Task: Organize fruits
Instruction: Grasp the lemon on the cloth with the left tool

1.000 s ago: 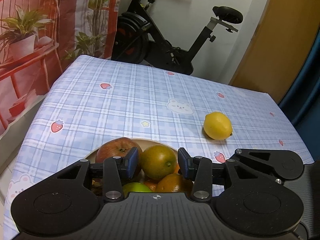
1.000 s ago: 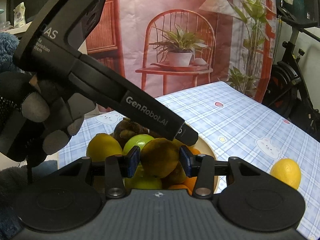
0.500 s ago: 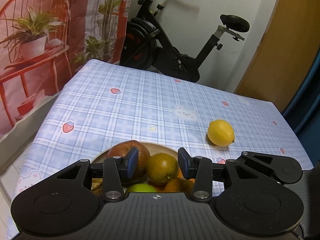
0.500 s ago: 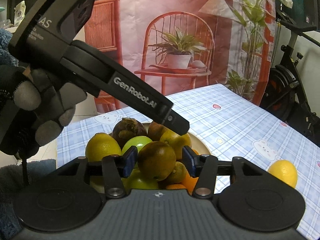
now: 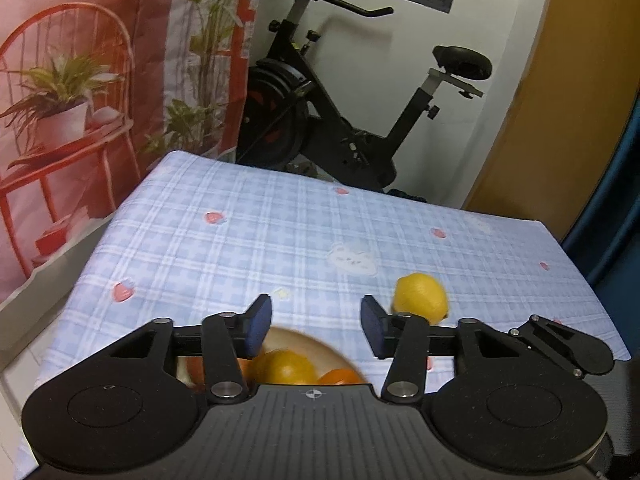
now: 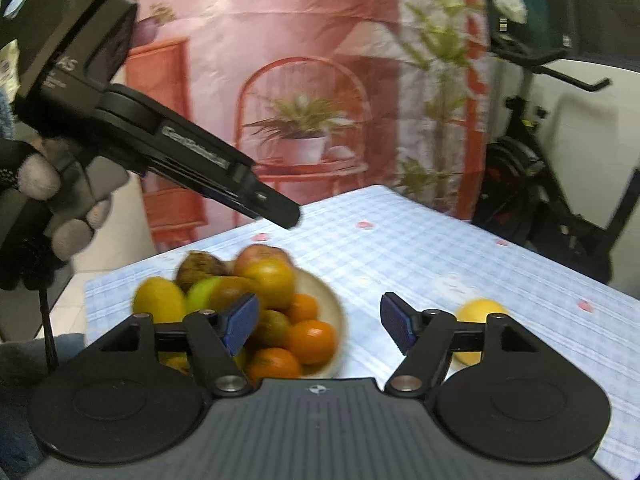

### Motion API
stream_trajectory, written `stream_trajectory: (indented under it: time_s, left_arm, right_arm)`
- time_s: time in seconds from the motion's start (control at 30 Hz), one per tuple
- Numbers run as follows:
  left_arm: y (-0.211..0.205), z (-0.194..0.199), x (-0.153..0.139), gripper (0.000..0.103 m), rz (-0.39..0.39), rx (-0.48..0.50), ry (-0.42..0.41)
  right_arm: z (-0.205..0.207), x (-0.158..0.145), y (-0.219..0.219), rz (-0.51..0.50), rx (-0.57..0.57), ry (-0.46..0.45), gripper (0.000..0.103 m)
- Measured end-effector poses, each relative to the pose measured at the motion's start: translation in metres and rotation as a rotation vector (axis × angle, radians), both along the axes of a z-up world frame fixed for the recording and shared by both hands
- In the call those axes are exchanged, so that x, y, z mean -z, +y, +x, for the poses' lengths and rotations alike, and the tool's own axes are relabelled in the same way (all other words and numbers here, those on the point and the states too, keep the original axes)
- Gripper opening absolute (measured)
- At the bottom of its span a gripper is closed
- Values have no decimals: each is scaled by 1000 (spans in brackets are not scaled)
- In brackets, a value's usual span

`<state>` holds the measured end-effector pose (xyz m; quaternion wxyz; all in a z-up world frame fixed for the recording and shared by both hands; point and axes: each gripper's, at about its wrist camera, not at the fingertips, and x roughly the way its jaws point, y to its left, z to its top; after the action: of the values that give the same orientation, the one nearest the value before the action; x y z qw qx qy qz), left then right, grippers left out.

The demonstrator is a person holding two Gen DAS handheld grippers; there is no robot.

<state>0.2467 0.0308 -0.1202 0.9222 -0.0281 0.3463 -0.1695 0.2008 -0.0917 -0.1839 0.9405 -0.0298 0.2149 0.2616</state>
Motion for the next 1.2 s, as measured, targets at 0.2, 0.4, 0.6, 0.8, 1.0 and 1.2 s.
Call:
stream_trajectory:
  time_s: [0.2,0.4,0.6,0.8,1.0,1.2]
  left_arm:
    - [-42,14,7,53,8,40,14]
    - [-73,34,26,57,-25,14,82]
    - [-100,52,37,58,-39,-7,103]
    - [-115,67,51,58,-31,-23,143]
    - [-119,71,64,58,-38,-24,184]
    - [-122,74,70,65,-53,-21,197]
  right_arm:
    - [13,14,-42,20,135,28,70]
    - [27,25,-69,28,235,21,70]
    - [50,35,-66,-4,191,28,70]
    - [76,43,-67,2,190,57,70]
    - [92,47,-70,13,169,89,67]
    - [95,51,-71,19,162,120,59]
